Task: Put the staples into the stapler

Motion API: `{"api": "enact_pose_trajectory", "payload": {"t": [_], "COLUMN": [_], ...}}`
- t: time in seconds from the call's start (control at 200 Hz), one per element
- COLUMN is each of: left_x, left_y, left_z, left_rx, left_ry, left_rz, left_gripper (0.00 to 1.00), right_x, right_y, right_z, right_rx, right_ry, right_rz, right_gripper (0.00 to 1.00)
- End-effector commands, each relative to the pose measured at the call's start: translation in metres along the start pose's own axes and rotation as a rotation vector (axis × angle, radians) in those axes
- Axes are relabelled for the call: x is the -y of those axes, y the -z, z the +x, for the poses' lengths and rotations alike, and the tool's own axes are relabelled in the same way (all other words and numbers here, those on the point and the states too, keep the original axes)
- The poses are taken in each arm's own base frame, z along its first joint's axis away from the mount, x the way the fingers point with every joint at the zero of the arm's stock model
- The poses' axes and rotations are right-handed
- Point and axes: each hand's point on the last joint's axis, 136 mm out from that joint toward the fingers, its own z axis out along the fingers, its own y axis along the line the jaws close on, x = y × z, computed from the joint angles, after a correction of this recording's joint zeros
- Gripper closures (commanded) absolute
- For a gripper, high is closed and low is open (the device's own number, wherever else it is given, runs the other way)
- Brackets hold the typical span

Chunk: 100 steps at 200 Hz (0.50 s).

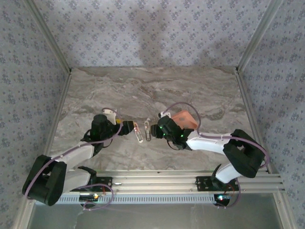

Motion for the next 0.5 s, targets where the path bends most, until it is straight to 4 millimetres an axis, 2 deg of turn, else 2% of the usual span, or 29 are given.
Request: {"api": "enact_pose_trajectory", "payload": {"t": [0.0, 0.325, 0.495], "left_x": [0.009, -0.001, 0.001], "left_y": [-0.005, -0.018, -0.027], "left_z": [-0.013, -0.016, -0.016], "left_rx": [0.003, 0.004, -0.015], "left_ry": [0.015, 0.106, 0.159], "left_rz": [0.043, 0.071, 0.131], "left_gripper": [0.14, 0.14, 0.14], "right_x": [0.000, 0.008, 0.011], "right_y": [0.007, 0.020, 0.022], "right_z": [-0.011, -0.013, -0.010], "right_rx": [0.049, 0.071, 0.072], "right_ry": [0.012, 0.008, 0.002], "right_rz": [-0.013, 0.005, 0.009], "right_gripper": [0.57, 0.56, 0.55]}}
